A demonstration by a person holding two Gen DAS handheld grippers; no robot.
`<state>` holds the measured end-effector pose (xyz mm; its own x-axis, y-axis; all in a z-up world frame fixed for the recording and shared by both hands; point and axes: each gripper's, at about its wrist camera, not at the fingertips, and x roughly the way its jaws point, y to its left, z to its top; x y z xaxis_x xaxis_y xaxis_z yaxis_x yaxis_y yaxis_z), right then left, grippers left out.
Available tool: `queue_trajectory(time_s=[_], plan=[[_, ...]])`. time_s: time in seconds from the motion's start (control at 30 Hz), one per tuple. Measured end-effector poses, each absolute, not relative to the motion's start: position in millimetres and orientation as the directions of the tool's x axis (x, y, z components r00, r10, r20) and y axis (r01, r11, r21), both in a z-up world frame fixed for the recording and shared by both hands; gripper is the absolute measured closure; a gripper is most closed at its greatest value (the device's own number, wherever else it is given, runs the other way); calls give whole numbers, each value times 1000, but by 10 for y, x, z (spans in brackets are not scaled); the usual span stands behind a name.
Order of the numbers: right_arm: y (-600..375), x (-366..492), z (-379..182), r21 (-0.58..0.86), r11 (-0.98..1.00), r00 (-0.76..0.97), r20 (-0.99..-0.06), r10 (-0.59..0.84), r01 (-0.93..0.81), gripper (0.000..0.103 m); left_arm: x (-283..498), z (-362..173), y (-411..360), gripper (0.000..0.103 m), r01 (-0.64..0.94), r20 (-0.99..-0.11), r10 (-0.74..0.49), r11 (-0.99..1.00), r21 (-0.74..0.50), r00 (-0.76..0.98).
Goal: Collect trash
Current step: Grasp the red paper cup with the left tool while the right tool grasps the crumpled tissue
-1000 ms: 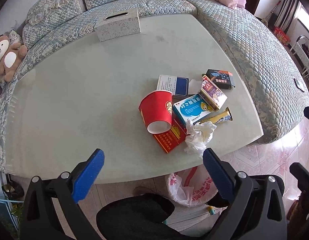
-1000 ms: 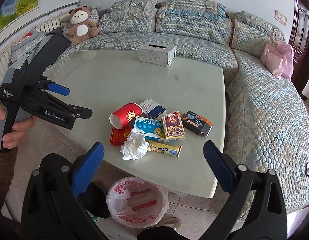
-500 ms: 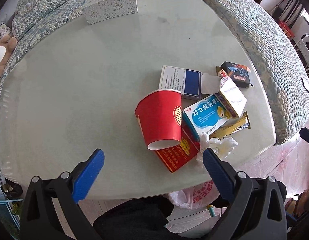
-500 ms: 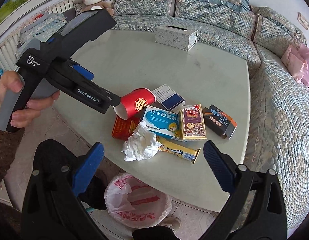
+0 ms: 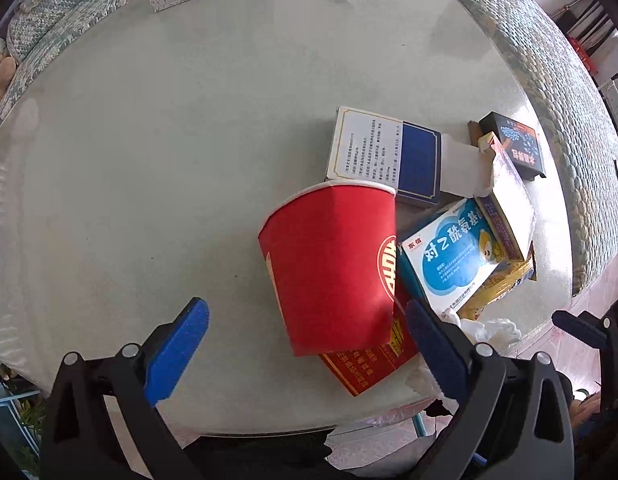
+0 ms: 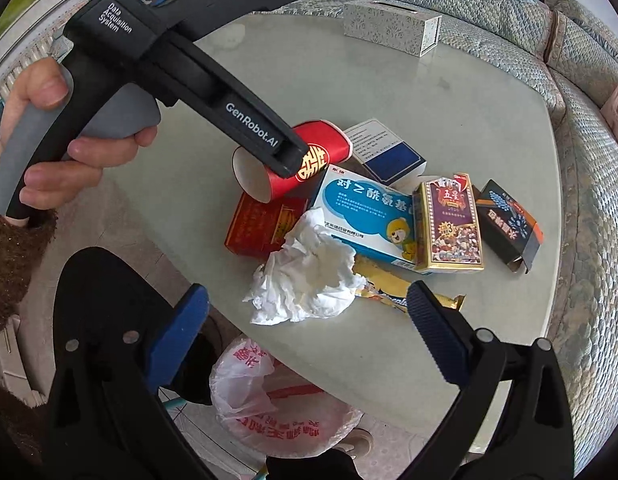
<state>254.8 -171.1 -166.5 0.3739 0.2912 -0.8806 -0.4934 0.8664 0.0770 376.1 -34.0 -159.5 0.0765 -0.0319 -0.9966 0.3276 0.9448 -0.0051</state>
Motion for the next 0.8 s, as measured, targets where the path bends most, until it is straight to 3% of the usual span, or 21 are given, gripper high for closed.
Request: queue_trajectory(time_s=[0.23, 0.37, 0.6, 0.67, 0.8], plan=[[-1668, 2623, -1841, 86, 858, 347, -890, 294, -506, 10, 3877, -1740, -341, 6, 323, -998, -45, 946, -29, 41], [-1677, 2653, -1930, 91, 862, 327, -901, 285, -499, 35, 3923, -1799, -323, 6, 318, -998, -63, 947, -50, 29], [-1656, 2659, -2035, 75, 867, 326, -908, 264, -492, 37, 3979, -1896, -262, 7, 293, -996, -87, 953, -82, 5], [-1642, 2673, -2030, 68, 869, 333, -907, 258, -490, 51, 3994, -1908, -243, 10, 287, -996, -94, 954, -89, 1], [-1643, 2659, -2011, 61, 872, 345, -903, 255, -485, 60, 3975, -1949, -218, 22, 272, -993, -113, 955, -114, -21]])
